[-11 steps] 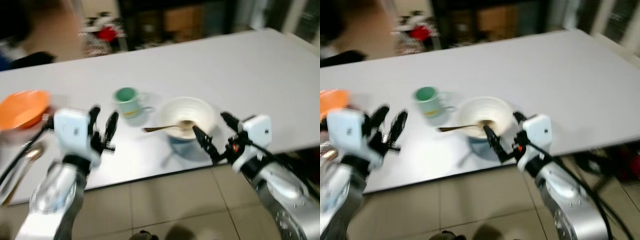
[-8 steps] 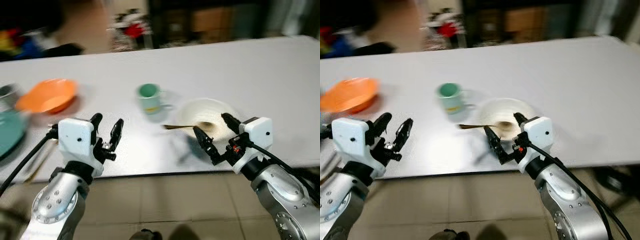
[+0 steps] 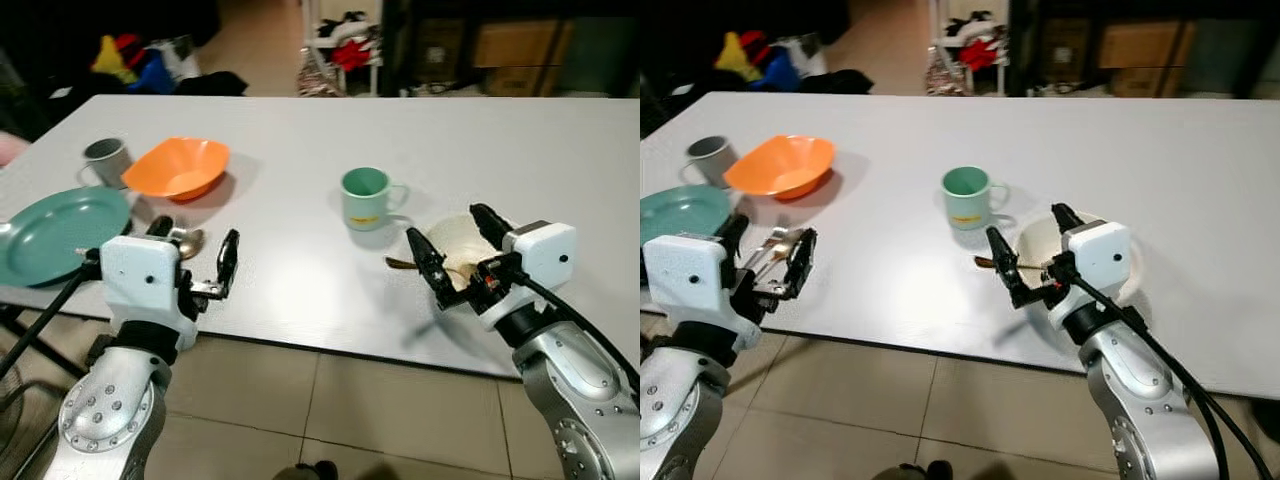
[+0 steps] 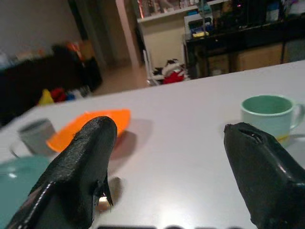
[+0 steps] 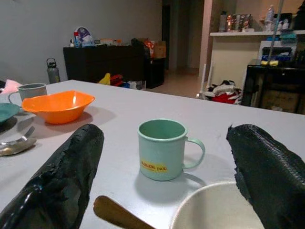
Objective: Setting the table
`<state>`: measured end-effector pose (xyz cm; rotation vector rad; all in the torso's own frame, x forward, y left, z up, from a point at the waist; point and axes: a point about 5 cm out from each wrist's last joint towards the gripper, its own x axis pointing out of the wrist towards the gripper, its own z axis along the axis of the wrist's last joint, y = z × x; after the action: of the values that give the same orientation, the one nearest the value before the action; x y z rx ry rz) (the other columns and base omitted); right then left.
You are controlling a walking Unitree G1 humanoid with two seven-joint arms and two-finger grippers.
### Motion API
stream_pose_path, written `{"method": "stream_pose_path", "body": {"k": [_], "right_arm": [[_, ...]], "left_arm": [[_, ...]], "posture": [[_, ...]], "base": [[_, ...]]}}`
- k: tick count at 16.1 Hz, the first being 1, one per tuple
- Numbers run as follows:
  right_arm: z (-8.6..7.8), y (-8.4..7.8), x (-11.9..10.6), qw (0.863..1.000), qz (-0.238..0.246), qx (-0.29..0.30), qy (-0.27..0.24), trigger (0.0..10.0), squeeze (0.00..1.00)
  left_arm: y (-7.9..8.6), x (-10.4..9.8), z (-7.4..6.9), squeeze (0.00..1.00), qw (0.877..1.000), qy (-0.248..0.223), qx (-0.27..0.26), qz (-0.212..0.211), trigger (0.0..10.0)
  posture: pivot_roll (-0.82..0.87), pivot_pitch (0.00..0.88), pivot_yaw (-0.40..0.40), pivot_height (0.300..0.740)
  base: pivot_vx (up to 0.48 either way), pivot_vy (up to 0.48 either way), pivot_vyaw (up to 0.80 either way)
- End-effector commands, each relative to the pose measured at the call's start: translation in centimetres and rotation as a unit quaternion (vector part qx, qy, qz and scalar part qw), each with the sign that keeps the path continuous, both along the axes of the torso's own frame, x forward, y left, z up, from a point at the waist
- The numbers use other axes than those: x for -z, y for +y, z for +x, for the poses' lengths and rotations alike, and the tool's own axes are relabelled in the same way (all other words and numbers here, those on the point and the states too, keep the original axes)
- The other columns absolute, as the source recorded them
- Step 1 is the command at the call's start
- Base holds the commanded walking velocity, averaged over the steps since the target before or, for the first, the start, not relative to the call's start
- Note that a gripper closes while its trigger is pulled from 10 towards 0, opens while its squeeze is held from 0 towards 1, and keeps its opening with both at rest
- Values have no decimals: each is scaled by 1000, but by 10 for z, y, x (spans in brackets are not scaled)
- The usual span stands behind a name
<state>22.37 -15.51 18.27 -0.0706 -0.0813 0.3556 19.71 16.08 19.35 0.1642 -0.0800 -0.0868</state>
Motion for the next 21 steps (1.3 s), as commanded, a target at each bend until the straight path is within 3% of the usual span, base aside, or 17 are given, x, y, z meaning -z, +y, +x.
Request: {"method": "stream_pose_path", "body": {"k": [1,10,21], "right_arm": [[1,-2,-4,1000,-6,7,-4,10000,1000],[-3,3,-2,1000,4,-12,5,10000,1000],[-1,4,-3,1000,22,-6,-2,10000,1000]], "left_arm": [[-3,4,0,1000,1000,17,17,12,10000],[-4,4,3,1000,1000,8,19,10,10000],[1,2,4,1000,1000,-1,2,17,10000]], "posture": [[-109,0,119,740],[-114,0,117,740],[-106,0,108,740]], "base": [[0,0,788],[0,0,790],[0,388,716]]}}
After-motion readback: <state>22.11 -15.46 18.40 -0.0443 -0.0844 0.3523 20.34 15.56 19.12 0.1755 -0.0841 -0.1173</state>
